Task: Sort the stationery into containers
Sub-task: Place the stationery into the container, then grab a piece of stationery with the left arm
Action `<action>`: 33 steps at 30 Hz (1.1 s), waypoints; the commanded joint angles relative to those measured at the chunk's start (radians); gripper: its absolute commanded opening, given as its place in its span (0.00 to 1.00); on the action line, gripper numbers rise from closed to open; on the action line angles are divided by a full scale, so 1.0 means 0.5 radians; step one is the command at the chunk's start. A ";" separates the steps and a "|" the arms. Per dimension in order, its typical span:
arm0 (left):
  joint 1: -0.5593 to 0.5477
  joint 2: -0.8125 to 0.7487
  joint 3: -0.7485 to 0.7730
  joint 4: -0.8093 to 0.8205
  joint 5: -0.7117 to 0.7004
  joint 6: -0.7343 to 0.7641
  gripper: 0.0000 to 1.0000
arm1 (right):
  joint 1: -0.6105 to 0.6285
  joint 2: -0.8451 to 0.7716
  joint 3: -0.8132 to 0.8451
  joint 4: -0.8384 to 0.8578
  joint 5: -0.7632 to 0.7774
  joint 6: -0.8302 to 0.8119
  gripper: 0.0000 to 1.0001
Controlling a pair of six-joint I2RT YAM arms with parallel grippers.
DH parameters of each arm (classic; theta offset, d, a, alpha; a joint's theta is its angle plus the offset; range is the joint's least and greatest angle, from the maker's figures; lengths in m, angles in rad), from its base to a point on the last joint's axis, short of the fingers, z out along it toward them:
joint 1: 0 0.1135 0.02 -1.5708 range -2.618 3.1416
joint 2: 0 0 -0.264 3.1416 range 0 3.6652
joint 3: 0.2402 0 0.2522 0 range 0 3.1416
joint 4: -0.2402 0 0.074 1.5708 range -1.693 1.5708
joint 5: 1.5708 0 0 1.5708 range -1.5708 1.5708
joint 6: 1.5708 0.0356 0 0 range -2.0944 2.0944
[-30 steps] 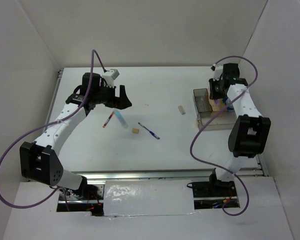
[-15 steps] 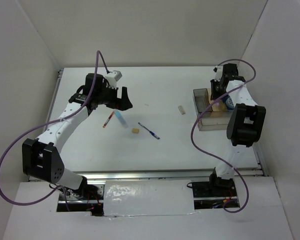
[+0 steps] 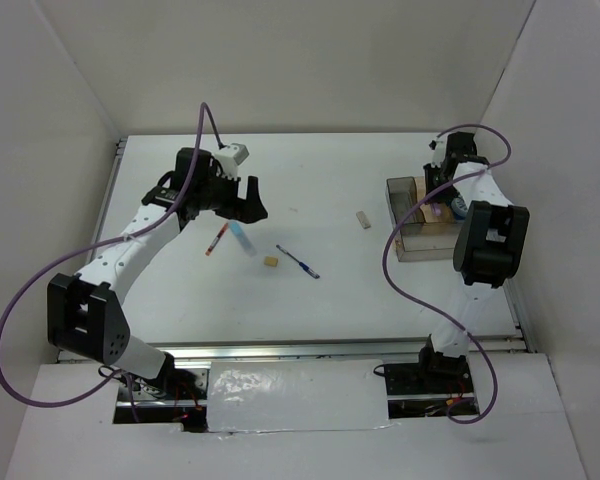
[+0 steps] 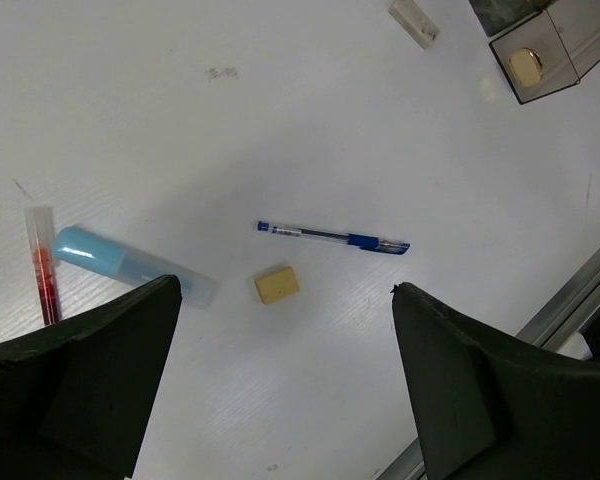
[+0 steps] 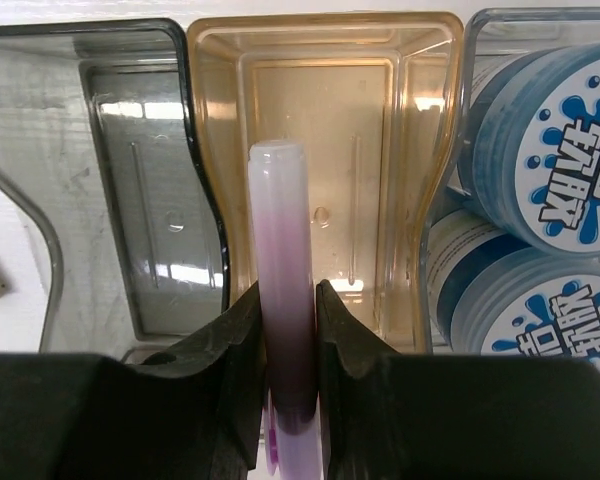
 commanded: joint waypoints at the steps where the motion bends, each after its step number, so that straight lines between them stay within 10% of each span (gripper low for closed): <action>1: -0.013 0.014 0.063 0.033 -0.001 0.044 0.99 | -0.013 0.020 0.027 0.107 0.042 -0.037 0.25; 8: -0.009 0.026 0.073 0.003 -0.041 0.100 0.99 | -0.016 0.063 0.082 0.120 0.076 -0.049 0.47; 22: -0.184 0.124 -0.084 -0.154 -1.019 -0.449 0.88 | 0.073 -0.528 0.015 -0.037 -0.138 0.042 0.50; 33: -0.203 0.636 0.137 -0.329 -1.250 -0.719 0.77 | 0.260 -1.044 -0.240 -0.098 -0.277 0.113 0.50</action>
